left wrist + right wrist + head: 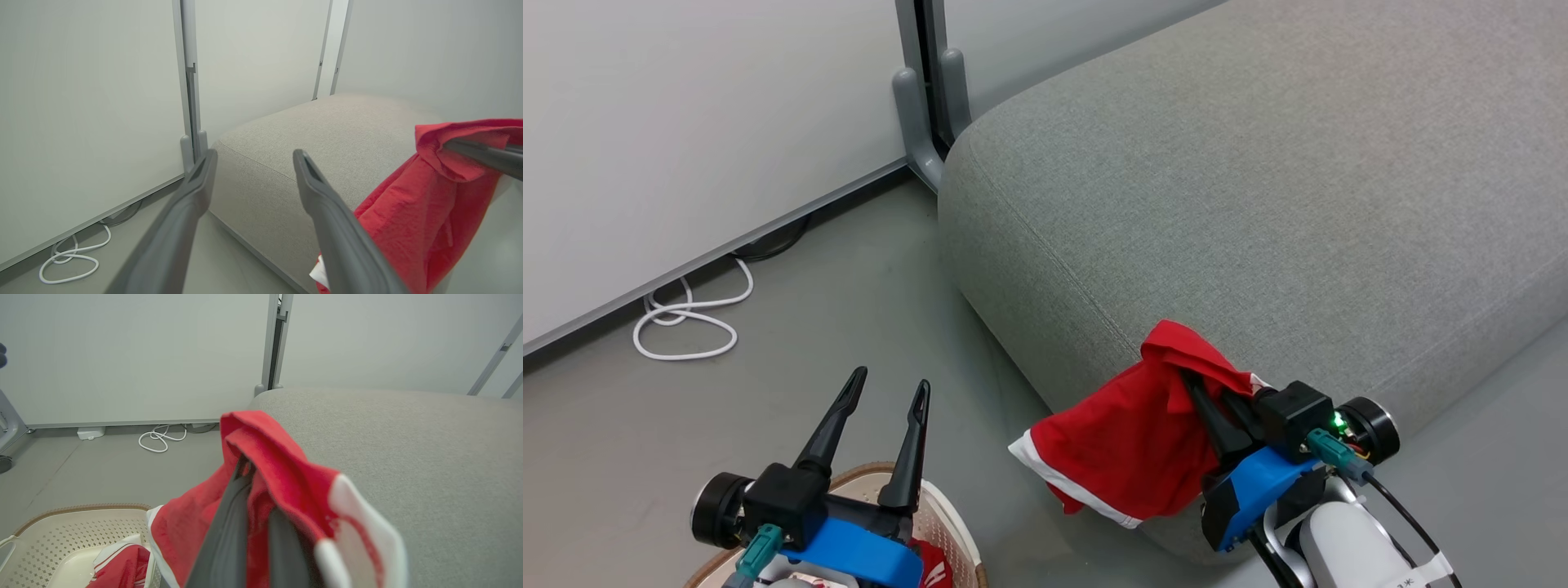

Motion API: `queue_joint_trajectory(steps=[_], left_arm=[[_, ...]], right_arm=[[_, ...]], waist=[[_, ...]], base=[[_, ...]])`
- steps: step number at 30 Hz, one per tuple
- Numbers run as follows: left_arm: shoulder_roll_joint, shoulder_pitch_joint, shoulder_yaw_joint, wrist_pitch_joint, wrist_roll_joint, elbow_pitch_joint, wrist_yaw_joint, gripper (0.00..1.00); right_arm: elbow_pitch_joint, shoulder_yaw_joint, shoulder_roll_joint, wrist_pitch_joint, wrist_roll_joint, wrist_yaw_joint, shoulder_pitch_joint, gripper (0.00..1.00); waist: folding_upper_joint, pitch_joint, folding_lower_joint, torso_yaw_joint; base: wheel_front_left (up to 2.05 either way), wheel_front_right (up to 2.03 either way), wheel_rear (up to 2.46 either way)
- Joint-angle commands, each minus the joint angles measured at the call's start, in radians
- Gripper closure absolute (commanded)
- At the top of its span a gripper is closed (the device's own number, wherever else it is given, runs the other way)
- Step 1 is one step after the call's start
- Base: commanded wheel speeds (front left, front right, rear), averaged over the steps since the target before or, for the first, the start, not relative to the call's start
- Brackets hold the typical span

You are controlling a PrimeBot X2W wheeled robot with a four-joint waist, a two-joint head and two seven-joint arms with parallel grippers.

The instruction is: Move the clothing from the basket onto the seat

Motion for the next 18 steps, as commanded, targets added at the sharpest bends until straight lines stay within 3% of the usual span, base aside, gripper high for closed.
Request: queue_joint_trajectory(steps=[1, 18], left_arm=[[0.004, -0.019, 0.000, -0.003, 0.008, 0.001, -0.004, 0.00], [0.015, -0.028, 0.011, -0.003, 0.008, 0.004, -0.012, 0.00]], right_arm=[[-0.007, -0.006, -0.002, -0.008, 0.004, 0.000, 0.012, 1.00], [-0.011, -0.014, -0.002, 0.001, 0.016, 0.000, -0.055, 1.00]], waist=[[0.0000, 0.013, 0.0000, -0.010], [0.0000, 0.037, 0.0000, -0.012]], base=[[0.00, 0.00, 0.00], [0.00, 0.00, 0.00]])
